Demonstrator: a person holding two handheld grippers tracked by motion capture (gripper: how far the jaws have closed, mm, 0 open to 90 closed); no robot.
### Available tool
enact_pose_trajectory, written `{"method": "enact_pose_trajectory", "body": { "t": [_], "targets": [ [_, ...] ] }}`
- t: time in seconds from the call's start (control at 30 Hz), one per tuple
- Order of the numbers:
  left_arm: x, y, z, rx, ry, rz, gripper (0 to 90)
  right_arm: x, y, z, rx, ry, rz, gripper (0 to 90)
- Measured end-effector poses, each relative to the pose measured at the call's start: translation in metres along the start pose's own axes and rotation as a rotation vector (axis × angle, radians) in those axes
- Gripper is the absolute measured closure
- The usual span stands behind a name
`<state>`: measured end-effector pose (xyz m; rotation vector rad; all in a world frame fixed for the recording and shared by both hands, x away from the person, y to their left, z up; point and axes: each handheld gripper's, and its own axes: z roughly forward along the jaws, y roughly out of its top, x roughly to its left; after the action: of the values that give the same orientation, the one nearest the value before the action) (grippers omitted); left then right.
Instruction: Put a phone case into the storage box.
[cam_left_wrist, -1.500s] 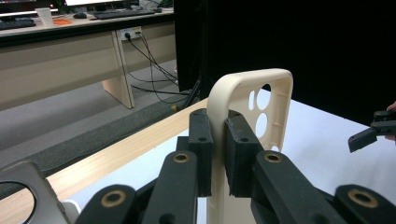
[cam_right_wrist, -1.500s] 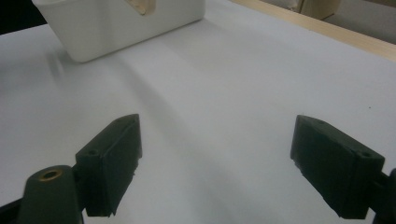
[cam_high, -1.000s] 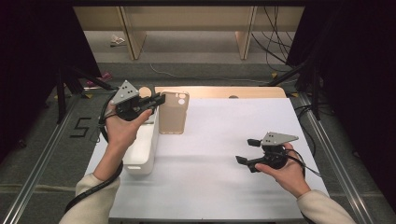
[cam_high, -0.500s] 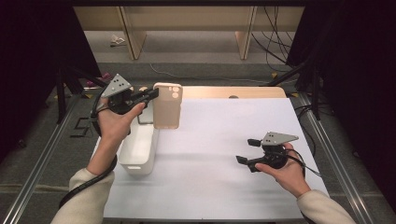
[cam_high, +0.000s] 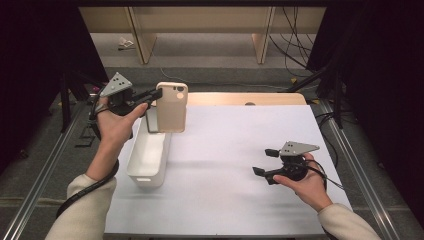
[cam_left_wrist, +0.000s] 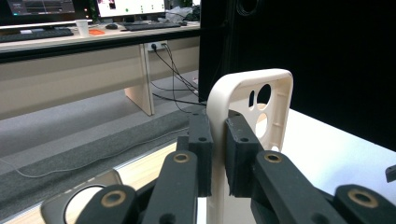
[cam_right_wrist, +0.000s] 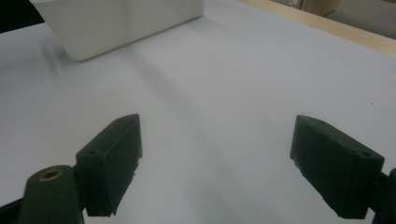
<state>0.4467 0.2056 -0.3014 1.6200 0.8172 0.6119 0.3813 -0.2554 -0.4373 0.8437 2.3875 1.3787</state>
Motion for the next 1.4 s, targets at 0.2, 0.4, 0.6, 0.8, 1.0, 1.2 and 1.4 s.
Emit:
{"method": "enact_pose_trajectory", "body": {
  "t": [0.2, 0.4, 0.6, 0.8, 1.0, 1.2, 1.4],
  "targets": [
    [0.008, 0.0, -0.002, 0.002, 0.018, -0.006, 82.0, 0.0, 0.0, 0.0, 0.001, -0.001, 0.0, 17.7],
    [0.015, 0.0, -0.003, 0.008, 0.031, -0.01, 81.9, 0.0, 0.0, 0.0, 0.001, -0.002, 0.001, 17.7],
    [0.022, -0.001, -0.004, 0.011, 0.046, -0.019, 81.9, 0.0, 0.0, 0.0, 0.0, -0.001, 0.002, 17.7],
    [0.029, -0.002, -0.004, 0.017, 0.06, -0.02, 81.9, 0.0, 0.0, 0.0, -0.001, -0.001, 0.003, 17.7],
    [0.035, -0.001, -0.005, 0.019, 0.07, -0.016, 81.9, 0.0, 0.0, 0.0, -0.002, 0.0, 0.004, 17.7],
    [0.04, -0.001, -0.004, 0.023, 0.079, -0.022, 81.9, 0.0, 0.0, 0.001, -0.001, -0.001, 0.002, 17.7],
    [0.044, -0.003, -0.003, 0.033, 0.089, -0.023, 81.8, 0.0, -0.001, 0.001, -0.002, 0.0, 0.003, 17.6]
  ]
}}
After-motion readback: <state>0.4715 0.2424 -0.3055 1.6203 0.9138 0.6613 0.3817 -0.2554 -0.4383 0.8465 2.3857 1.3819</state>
